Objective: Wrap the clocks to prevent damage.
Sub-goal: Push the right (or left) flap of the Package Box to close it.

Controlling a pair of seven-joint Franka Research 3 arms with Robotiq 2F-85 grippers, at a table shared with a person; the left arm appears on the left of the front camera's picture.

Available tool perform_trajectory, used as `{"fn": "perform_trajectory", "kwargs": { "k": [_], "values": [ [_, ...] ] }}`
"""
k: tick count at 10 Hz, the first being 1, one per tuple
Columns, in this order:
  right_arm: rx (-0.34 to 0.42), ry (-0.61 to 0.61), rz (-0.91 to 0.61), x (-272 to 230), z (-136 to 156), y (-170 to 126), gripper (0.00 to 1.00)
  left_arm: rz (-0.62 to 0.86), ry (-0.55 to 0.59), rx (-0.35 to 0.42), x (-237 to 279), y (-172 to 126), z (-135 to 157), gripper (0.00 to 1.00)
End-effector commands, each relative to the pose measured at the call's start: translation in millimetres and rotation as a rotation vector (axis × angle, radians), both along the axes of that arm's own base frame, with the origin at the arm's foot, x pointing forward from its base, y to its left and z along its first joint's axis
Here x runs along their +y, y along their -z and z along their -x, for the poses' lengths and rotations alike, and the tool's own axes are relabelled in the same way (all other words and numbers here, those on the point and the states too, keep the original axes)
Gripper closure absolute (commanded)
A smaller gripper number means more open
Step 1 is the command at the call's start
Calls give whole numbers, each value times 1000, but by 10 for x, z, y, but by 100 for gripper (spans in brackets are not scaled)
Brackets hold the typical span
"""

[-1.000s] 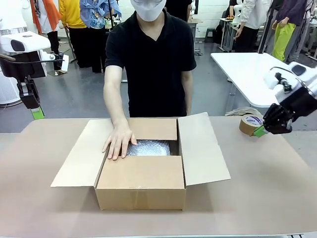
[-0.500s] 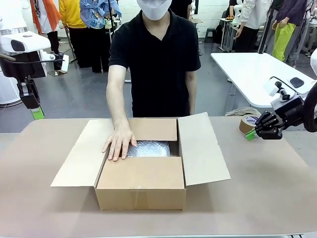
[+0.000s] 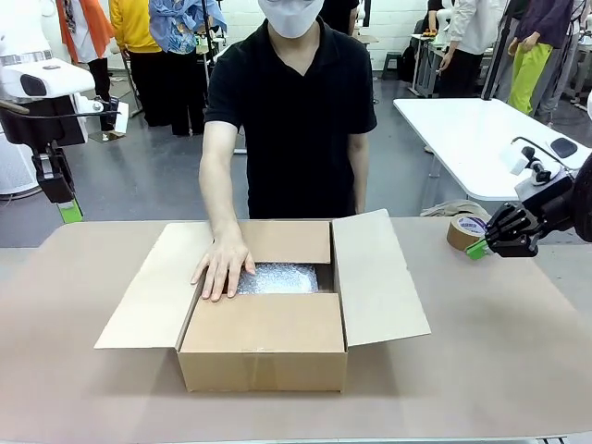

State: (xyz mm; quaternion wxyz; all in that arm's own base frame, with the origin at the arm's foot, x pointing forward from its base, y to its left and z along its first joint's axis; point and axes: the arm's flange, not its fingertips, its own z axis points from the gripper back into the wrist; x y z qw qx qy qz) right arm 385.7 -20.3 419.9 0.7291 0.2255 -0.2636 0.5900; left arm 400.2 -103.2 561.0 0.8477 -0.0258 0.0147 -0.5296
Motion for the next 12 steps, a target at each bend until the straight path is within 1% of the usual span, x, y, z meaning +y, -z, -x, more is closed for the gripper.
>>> {"fn": "perform_trajectory", "kwargs": {
  "k": [1,2,3,4,5,6,8,9,11,12],
  "values": [
    [-48,-155,-63,170,-15,252,99,-10,-4,-14,26,-13,0,100],
    [-92,-162,-76,262,-5,343,99,-10,-4,-14,26,-13,0,100],
    [-128,-184,-111,338,14,495,99,-10,-4,-14,26,-13,0,100],
    [-151,-176,-145,429,10,598,99,-10,-4,-14,26,-13,0,100],
    [-145,-170,-145,532,10,704,99,-10,-4,-14,26,-13,0,100],
    [-120,-175,-124,625,38,817,99,-10,-4,-14,26,-13,0,100],
    [-62,-110,-96,772,-20,976,99,-10,-4,-14,26,-13,0,100],
    [-32,-99,-96,811,-18,1039,99,-10,-4,-14,26,-13,0,100],
    [6,-78,-137,927,-27,1086,99,-10,-4,-14,26,-13,0,100],
    [18,-62,-195,976,-15,1068,99,-10,-4,-14,26,-13,0,100]
  ]
}}
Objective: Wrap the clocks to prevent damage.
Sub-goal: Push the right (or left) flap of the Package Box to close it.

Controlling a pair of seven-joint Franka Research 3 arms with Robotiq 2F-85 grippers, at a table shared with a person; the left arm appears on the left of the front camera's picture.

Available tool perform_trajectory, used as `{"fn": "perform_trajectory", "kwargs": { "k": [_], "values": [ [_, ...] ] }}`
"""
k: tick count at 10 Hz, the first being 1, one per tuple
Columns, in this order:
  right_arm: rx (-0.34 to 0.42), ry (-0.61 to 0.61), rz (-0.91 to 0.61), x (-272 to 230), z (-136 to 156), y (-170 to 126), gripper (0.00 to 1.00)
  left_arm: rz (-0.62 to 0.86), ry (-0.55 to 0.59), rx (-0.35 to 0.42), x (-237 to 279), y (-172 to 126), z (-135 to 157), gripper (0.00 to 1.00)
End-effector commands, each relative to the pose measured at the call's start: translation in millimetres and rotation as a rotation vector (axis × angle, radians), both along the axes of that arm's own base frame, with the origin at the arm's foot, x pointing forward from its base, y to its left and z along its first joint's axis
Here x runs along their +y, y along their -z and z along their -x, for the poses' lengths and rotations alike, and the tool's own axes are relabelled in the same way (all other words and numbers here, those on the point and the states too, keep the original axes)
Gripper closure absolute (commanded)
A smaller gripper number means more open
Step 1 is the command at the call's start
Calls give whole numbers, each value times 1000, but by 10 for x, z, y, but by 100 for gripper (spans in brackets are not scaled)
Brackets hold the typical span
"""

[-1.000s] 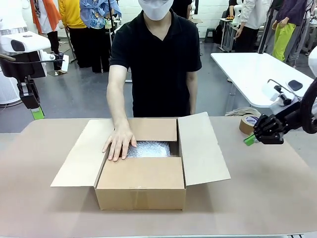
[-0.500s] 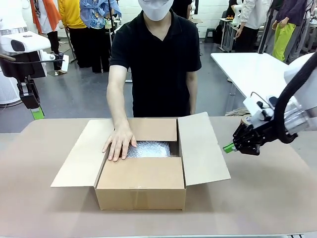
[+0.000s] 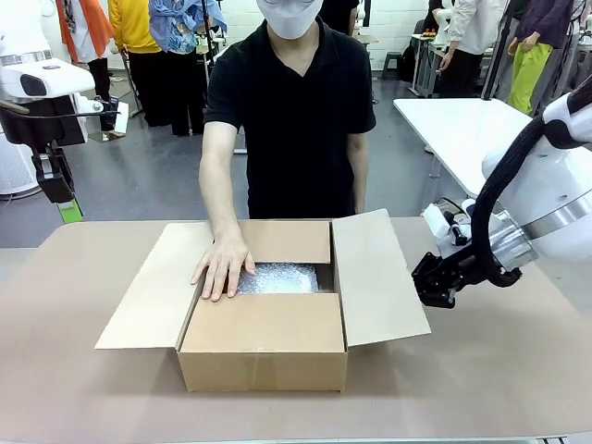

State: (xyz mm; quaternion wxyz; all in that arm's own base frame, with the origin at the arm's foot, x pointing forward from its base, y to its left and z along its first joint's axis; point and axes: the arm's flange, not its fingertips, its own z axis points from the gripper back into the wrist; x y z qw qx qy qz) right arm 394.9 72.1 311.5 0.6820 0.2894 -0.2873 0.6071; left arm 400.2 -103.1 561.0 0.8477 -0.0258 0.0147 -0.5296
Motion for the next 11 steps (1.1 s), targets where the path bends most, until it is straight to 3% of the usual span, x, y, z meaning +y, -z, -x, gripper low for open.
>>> {"fn": "perform_trajectory", "kwargs": {
  "k": [1,6,11],
  "values": [
    [13,58,-110,96,88,-61,99,-10,-4,-14,25,-13,0,100],
    [-5,118,-327,403,127,-234,99,-10,-4,-14,25,-13,0,100],
    [-56,77,-329,938,71,-212,99,-10,-4,-14,25,-13,0,100]
  ]
}}
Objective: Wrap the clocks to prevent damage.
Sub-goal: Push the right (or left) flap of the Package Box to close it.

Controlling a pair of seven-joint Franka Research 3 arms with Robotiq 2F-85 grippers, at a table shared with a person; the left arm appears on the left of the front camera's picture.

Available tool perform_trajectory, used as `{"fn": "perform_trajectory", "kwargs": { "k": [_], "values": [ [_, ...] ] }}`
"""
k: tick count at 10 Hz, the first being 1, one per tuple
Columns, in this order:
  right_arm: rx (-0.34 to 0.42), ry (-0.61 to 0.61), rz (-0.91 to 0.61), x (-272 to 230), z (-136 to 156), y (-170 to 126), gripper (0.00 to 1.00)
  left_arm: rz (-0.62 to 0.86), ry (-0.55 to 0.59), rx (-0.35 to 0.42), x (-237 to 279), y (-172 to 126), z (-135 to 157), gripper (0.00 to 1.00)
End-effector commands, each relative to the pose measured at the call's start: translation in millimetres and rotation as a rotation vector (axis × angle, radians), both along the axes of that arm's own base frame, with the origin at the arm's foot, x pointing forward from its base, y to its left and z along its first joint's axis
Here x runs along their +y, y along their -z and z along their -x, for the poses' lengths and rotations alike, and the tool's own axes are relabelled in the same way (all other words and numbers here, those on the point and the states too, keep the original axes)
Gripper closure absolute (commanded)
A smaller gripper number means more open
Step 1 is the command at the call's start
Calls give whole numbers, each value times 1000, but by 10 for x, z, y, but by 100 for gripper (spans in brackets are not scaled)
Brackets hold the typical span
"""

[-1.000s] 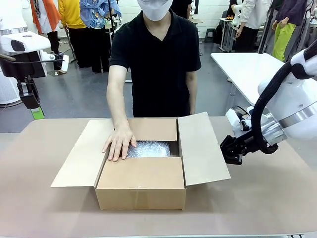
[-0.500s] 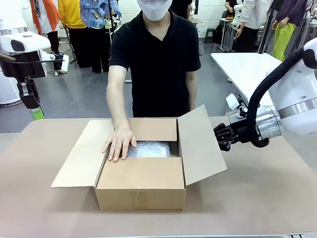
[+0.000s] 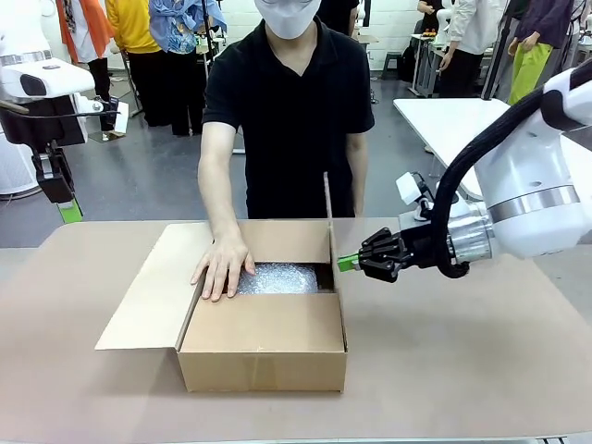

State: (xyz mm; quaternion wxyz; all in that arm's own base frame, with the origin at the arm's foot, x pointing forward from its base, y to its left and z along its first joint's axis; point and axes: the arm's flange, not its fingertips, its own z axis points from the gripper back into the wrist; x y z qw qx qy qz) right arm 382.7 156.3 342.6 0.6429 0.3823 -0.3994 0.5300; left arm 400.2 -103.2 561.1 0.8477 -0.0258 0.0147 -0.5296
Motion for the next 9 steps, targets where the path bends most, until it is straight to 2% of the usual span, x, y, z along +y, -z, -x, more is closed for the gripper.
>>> {"fn": "perform_trajectory", "kwargs": {
  "k": [1,9],
  "values": [
    [-39,18,5,147,-96,116,99,-10,-4,-14,25,-13,0,100],
    [-63,10,4,283,-288,243,99,-10,-4,-14,25,-13,0,100]
  ]
}}
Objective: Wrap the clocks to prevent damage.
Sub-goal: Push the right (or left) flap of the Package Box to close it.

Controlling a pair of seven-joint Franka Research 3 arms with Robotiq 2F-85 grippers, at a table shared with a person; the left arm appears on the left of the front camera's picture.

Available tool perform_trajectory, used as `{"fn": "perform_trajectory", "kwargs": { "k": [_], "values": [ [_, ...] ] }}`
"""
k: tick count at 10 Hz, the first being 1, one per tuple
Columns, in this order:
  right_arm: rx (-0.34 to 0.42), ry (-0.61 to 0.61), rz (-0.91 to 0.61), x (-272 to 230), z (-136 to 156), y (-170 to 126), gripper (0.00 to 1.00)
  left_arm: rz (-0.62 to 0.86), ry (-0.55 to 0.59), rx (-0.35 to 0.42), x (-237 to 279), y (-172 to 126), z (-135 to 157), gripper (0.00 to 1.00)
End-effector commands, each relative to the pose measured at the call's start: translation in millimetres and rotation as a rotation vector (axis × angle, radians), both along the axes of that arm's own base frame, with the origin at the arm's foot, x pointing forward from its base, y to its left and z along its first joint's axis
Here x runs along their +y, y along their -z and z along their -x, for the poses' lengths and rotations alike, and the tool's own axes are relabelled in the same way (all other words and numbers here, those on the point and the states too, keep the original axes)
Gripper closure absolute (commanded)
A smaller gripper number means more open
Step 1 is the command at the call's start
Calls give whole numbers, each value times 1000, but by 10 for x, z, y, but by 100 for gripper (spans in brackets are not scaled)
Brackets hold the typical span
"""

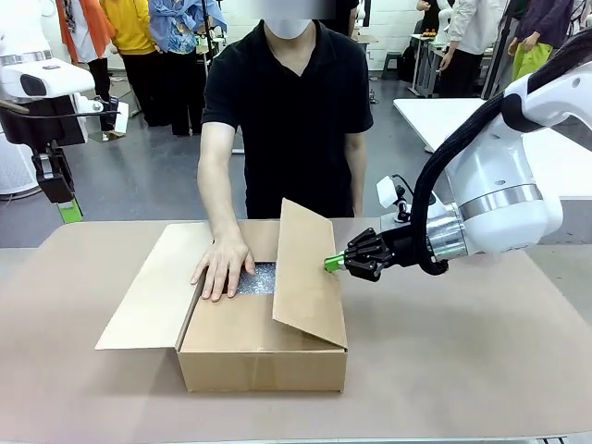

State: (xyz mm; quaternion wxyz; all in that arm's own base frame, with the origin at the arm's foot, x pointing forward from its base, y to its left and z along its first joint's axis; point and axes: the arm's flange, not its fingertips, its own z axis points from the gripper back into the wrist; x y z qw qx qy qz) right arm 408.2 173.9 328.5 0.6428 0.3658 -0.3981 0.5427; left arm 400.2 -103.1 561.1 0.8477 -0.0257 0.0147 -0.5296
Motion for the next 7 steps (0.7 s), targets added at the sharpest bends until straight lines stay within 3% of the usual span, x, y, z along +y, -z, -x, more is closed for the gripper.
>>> {"fn": "perform_trajectory", "kwargs": {
  "k": [1,3,7],
  "values": [
    [-33,11,-29,110,-49,131,99,-10,-4,-14,25,-13,0,100],
    [-69,-30,-68,143,-80,153,99,-10,-4,-14,25,-13,0,100],
    [-29,-55,-29,165,-112,315,99,-10,-4,-14,25,-13,0,100]
  ]
}}
